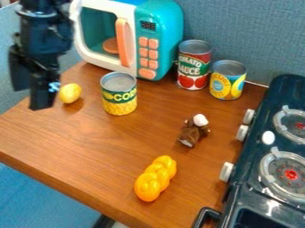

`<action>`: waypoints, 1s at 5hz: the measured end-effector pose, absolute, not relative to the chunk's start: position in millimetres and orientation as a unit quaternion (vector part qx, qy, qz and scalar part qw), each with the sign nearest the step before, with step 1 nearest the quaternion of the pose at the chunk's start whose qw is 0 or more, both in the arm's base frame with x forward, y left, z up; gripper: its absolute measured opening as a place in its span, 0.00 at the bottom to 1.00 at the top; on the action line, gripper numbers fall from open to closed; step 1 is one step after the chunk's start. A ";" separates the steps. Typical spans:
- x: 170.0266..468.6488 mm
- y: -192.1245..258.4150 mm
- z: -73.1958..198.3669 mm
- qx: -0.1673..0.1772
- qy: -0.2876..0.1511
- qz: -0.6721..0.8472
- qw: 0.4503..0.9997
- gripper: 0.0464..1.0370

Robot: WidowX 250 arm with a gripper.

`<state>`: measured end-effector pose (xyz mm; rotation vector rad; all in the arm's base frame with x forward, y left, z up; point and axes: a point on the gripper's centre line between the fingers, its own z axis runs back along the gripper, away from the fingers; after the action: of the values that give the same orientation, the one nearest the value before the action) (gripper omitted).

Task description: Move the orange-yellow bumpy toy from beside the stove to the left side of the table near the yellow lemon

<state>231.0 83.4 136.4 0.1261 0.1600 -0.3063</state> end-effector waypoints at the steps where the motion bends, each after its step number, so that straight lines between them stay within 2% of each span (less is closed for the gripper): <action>1: 246.7 55.8 135.4 0.077 0.048 -0.149 0.985 0.96; 2: 259.9 19.5 123.7 0.059 0.016 -0.150 0.987 0.96; 3: 267.8 -8.9 109.6 0.019 0.008 -0.145 0.989 0.96; 4: 271.6 -25.9 88.2 -0.023 0.026 -0.142 0.989 0.96; 5: 279.0 -39.2 70.7 -0.027 0.023 -0.149 0.988 0.96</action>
<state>279.0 -39.2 70.7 -0.0538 0.0465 -0.2985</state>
